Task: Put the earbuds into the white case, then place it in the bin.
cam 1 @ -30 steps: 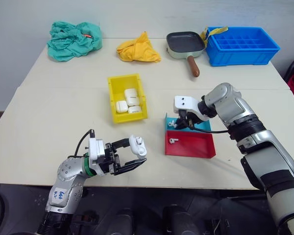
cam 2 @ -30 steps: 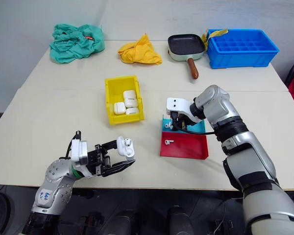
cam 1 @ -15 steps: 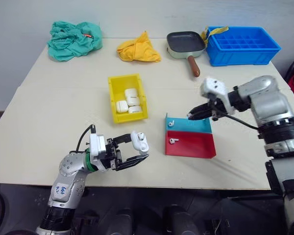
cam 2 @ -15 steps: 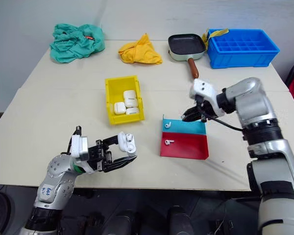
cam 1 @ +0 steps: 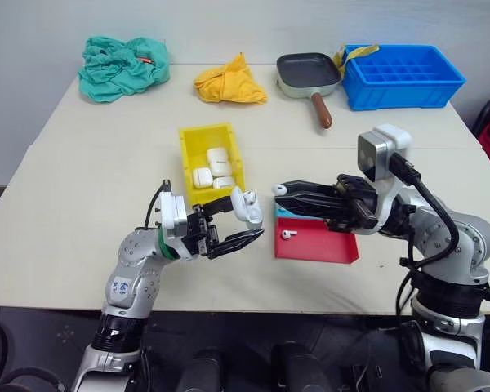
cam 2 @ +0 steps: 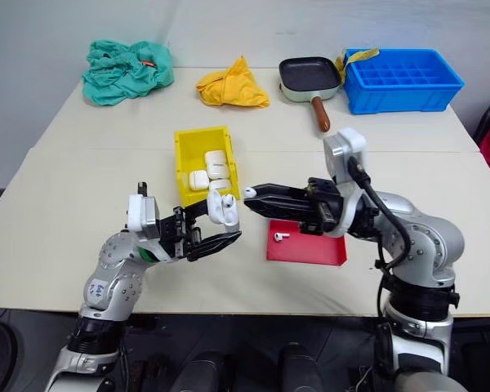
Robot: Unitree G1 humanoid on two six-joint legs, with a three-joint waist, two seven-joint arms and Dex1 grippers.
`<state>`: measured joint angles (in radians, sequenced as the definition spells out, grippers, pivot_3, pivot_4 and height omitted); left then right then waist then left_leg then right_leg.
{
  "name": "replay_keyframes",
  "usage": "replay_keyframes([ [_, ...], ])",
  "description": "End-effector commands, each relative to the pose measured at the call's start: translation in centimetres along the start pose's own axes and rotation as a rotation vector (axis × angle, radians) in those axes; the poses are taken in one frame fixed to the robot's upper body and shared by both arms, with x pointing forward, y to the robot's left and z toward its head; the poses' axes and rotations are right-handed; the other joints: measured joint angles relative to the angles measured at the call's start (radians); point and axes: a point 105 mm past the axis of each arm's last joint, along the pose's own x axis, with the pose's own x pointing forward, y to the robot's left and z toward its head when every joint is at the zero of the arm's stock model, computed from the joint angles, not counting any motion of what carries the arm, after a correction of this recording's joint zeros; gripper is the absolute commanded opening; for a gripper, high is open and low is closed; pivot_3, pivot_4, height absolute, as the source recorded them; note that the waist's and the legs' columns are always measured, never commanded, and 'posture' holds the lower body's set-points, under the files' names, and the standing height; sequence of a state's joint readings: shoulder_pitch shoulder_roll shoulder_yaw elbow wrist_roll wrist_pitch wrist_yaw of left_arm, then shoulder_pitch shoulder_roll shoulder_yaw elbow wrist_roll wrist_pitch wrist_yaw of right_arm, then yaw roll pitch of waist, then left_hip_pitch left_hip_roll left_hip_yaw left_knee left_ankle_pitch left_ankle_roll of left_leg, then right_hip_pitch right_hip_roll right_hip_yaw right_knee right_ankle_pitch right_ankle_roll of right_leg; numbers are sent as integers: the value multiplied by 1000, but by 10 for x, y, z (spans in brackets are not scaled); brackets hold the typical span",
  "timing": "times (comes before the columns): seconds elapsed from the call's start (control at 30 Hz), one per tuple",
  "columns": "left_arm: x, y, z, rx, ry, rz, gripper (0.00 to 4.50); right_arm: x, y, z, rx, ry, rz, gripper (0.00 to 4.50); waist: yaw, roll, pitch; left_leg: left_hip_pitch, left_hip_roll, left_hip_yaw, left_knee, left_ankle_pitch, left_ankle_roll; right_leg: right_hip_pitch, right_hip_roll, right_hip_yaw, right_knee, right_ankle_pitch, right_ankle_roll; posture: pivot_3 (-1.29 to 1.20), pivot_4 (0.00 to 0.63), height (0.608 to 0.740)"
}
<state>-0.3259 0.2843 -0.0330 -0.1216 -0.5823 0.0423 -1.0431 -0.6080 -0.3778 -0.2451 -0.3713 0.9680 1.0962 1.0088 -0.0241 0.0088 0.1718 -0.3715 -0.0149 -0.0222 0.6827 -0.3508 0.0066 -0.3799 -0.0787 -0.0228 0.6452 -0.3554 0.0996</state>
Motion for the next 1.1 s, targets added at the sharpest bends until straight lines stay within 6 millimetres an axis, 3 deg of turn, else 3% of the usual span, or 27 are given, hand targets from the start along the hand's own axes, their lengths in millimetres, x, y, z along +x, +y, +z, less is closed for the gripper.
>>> replay_keyframes([
  [0.03, 6, -4, 7, 12, -30, -34, 2741, 8, 10, 3, -27, -28, 12, 433, 0, 0, 0, 0, 0, 0, 0, 0, 0, 0, 0, 0, 0, 0, 0, 0, 150, 740],
  [0.23, 7, -7, 7, 4, -37, -38, 2741, 15, 4, -5, -19, -13, -11, 433, -1, 0, 0, 0, 0, 0, 0, 0, 0, 0, 0, 0, 0, 0, 0, 0, 150, 740],
  [1.1, 9, -9, 7, 17, -49, -23, 2741, 2, -10, -40, 7, 106, -58, 433, 1, 0, 0, 0, 0, 0, 0, 0, 0, 0, 0, 0, -2, 0, 0, 0, 150, 740],
])
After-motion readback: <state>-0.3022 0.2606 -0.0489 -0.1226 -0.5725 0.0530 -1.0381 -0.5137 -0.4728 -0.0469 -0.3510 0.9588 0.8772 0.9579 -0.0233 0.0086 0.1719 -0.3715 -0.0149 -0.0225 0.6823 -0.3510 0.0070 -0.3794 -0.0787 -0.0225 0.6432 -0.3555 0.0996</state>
